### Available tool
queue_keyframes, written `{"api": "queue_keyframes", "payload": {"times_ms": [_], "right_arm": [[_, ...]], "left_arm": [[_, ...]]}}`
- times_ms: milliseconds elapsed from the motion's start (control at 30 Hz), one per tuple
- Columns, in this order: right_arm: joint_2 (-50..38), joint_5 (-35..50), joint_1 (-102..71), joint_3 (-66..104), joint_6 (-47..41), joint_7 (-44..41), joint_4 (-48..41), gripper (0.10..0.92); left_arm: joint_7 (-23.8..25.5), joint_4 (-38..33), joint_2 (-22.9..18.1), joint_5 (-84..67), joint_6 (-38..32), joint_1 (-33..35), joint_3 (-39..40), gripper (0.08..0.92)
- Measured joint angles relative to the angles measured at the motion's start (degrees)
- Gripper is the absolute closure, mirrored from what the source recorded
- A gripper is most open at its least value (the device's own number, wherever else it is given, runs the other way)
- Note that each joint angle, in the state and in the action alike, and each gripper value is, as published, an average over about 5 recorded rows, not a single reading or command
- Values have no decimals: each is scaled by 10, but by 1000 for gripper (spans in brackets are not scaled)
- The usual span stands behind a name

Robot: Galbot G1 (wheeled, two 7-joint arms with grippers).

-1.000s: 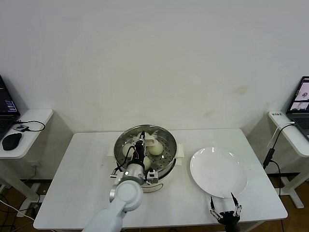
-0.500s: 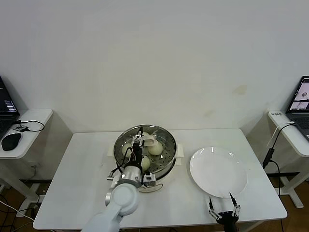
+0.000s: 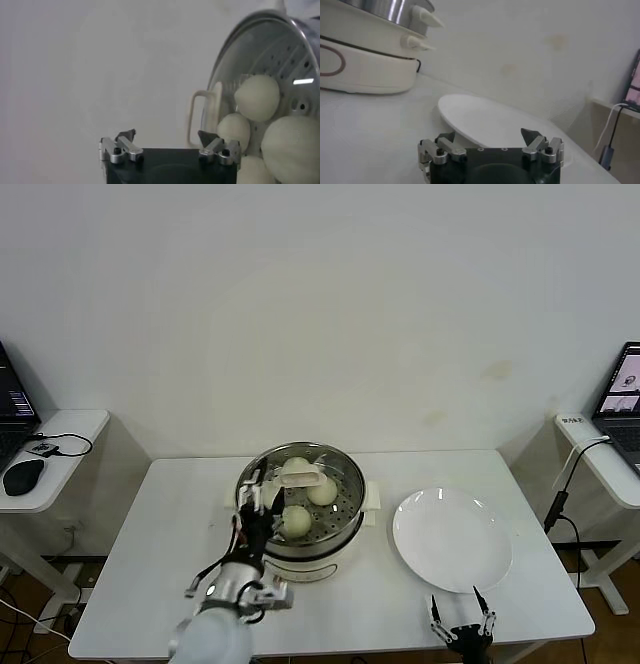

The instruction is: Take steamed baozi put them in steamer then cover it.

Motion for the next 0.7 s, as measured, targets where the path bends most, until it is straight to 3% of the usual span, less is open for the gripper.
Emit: {"api": "queue_keyframes", "payload": {"times_ms": [400,700], "right_arm": [[-28,51,-22,-17,-14,-12,36,203],[-64,120,-50,-33,-54,-33,83,203]], "left_arm": [[-89,-9,-8,-393,-162,155,-179,177],[-116,13,-33,-635,-250,234,-247,177]]}}
